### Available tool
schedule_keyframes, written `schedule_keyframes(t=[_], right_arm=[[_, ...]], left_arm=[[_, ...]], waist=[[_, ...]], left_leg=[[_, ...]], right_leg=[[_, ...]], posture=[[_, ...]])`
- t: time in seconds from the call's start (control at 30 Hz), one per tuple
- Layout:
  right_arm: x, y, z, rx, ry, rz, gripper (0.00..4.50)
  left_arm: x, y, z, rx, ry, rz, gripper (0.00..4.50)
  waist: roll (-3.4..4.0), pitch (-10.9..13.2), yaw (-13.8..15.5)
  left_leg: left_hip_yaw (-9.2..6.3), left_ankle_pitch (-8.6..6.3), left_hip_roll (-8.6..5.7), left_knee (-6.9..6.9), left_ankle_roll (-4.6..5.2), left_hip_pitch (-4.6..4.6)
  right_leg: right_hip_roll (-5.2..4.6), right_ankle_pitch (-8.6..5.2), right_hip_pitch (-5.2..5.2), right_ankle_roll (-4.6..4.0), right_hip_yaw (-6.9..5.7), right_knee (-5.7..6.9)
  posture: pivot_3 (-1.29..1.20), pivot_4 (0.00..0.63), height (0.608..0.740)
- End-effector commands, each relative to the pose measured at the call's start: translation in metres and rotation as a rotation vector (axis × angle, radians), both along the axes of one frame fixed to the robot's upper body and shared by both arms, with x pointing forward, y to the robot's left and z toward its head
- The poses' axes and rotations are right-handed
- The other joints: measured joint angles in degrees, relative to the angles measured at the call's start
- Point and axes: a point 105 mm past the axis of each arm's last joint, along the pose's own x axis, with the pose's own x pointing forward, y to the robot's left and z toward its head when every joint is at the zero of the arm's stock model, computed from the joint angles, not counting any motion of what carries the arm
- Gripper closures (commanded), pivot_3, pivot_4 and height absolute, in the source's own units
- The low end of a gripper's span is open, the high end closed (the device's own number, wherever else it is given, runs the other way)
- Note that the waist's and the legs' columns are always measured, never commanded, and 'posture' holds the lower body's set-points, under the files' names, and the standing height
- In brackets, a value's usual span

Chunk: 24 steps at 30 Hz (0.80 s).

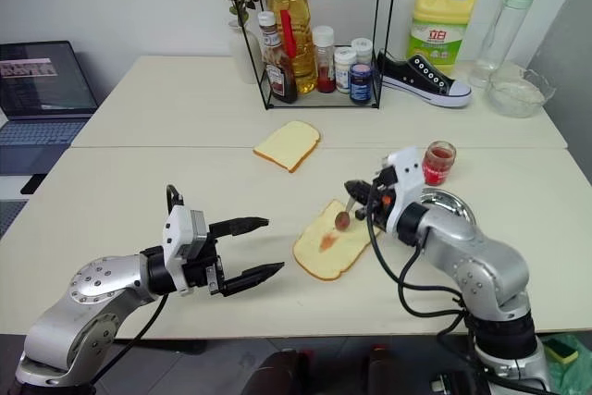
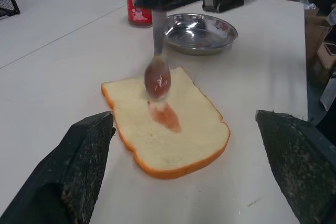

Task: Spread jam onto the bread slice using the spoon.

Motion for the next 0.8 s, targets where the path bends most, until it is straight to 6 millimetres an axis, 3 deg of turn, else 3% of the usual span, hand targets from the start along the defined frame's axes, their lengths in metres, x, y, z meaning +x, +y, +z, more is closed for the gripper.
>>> schedule_keyframes(t=[0.03, 0.2, 0.4, 0.53, 0.8], right_arm=[[-0.002, 0.001, 0.002, -0.069, -0.086, 0.026, 4.45], [-0.007, 0.004, 0.007, -0.099, -0.145, 0.065, 4.45], [-0.011, 0.005, 0.042, -0.045, -0.221, 0.1, 4.45], [-0.009, 0.0, 0.058, 0.096, -0.16, 0.091, 4.45], [0.006, -0.018, 0.026, 0.367, 0.151, -0.011, 4.45]], left_arm=[[-0.001, -0.002, 0.006, -0.001, -0.039, -0.014, 0.0], [0.0, -0.001, 0.005, 0.0, -0.041, -0.017, 0.0], [0.002, -0.001, 0.006, 0.003, -0.045, -0.026, 0.0], [0.003, 0.0, 0.006, 0.007, -0.047, -0.032, 0.0], [0.001, 0.0, 0.007, 0.013, -0.045, -0.044, 0.0]], waist=[[0.0, 0.0, -0.02], [0.0, 0.0, 0.02], [0.0, 0.0, -0.01], [-0.01, 0.0, 0.0], [0.0, 0.0, -0.07]], left_leg=[[0.01, 0.0, 0.0, 0.0, 0.0, 0.0], [-0.01, 0.0, 0.0, 0.0, 0.0, 0.02], [-0.02, 0.0, -0.01, 0.01, 0.0, 0.01], [-0.04, 0.0, 0.01, 0.0, 0.0, 0.01], [-0.02, 0.0, 0.01, -0.01, 0.0, 0.01]], right_leg=[[0.0, 0.0, 0.0, 0.0, 0.01, 0.0], [0.01, 0.0, 0.02, 0.0, -0.02, -0.01], [0.0, 0.0, 0.02, 0.0, -0.02, 0.0], [0.0, 0.0, 0.01, 0.0, -0.03, -0.01], [-0.01, 0.0, 0.01, 0.0, -0.01, 0.01]], posture=[[0.0, 0.15, 0.74], [0.0, 0.15, 0.74], [0.0, 0.15, 0.74], [0.0, 0.15, 0.74], [0.0, 0.15, 0.74]])
